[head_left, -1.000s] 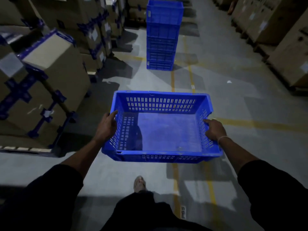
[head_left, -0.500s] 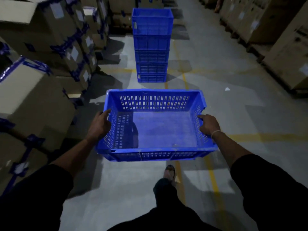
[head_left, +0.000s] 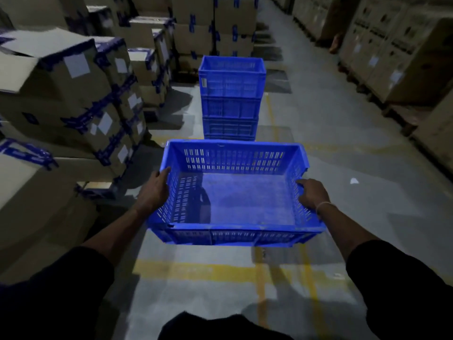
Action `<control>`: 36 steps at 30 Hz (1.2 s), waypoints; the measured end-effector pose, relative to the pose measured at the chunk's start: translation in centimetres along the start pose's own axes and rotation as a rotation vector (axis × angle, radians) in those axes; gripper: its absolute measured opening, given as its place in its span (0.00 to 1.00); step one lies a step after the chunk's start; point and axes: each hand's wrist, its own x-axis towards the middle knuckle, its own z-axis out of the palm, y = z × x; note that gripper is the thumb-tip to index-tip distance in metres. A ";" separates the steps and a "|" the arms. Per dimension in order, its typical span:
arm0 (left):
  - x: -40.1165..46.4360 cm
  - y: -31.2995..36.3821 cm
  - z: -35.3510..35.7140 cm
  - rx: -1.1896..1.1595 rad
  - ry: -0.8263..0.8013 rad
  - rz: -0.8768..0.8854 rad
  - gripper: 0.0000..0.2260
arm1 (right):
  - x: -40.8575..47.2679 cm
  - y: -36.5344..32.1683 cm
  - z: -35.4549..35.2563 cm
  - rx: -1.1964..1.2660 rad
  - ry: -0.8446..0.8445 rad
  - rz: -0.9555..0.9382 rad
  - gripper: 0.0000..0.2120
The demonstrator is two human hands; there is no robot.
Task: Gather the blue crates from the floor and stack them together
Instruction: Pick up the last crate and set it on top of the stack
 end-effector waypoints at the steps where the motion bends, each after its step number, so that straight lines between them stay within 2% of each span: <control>1: 2.2 0.1 0.1 -0.001 0.006 -0.003 0.28 | 2.1 -0.3 -0.9 -0.007 0.003 -0.004 0.31; 8: 19.5 0.6 0.9 -0.010 0.066 -0.009 0.28 | 18.1 -3.4 -6.4 -0.043 0.018 -0.016 0.30; 15: 39.6 -2.5 2.0 -0.030 0.093 0.013 0.26 | 36.8 -8.3 -9.9 -0.038 0.040 -0.009 0.29; 21: 55.6 -3.0 -1.0 -0.077 0.106 0.012 0.24 | 50.9 -12.8 -14.4 -0.015 0.060 0.015 0.28; 26: 68.0 -2.4 -3.9 -0.081 0.116 0.049 0.27 | 61.7 -16.3 -19.8 -0.034 0.095 0.020 0.28; 32: 83.8 -1.1 -4.9 -0.118 0.081 -0.021 0.30 | 76.4 -19.8 -26.6 -0.089 0.114 -0.021 0.20; 36: 93.5 0.0 -4.6 -0.119 0.070 -0.031 0.28 | 86.3 -20.7 -29.9 -0.079 0.117 -0.038 0.18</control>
